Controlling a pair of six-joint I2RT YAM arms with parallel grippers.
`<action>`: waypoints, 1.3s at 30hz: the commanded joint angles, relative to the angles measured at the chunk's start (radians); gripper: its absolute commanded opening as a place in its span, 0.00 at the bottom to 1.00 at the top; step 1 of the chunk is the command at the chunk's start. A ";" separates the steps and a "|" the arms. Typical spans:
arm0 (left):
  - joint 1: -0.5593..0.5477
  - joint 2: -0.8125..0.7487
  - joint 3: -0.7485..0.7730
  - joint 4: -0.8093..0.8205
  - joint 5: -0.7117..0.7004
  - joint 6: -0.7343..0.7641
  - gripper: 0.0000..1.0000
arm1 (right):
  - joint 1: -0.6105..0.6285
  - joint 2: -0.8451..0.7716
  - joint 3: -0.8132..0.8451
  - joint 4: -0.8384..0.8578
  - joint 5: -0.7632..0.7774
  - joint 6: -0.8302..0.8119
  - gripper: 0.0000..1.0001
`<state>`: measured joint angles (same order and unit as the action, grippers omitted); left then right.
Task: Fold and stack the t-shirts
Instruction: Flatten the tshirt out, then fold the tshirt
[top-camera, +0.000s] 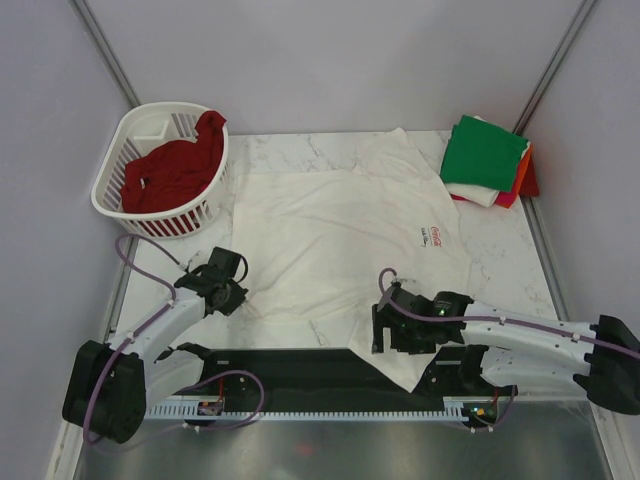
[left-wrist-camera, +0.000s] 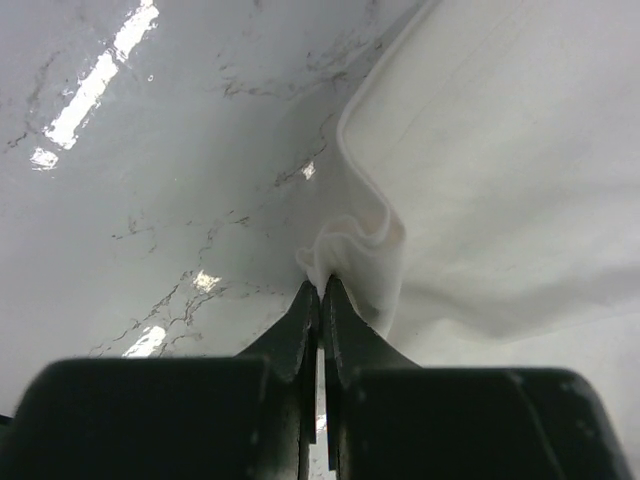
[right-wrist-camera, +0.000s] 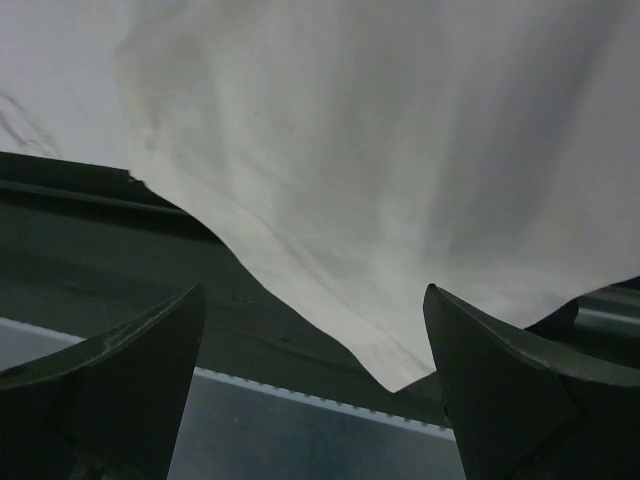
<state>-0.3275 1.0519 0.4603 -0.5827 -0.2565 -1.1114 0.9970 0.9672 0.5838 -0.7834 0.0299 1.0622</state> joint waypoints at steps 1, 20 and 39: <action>-0.002 -0.015 -0.018 0.050 0.002 0.030 0.02 | 0.147 0.071 0.065 -0.112 0.201 0.157 0.98; -0.002 -0.105 -0.080 0.049 0.036 0.048 0.02 | 0.494 0.091 -0.079 -0.070 0.173 0.384 0.60; -0.002 -0.125 -0.069 0.029 0.066 0.070 0.02 | 0.493 0.166 -0.004 -0.117 0.249 0.292 0.00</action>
<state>-0.3275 0.9489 0.3916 -0.5358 -0.2222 -1.0756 1.4837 1.1076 0.5266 -0.8707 0.1925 1.3571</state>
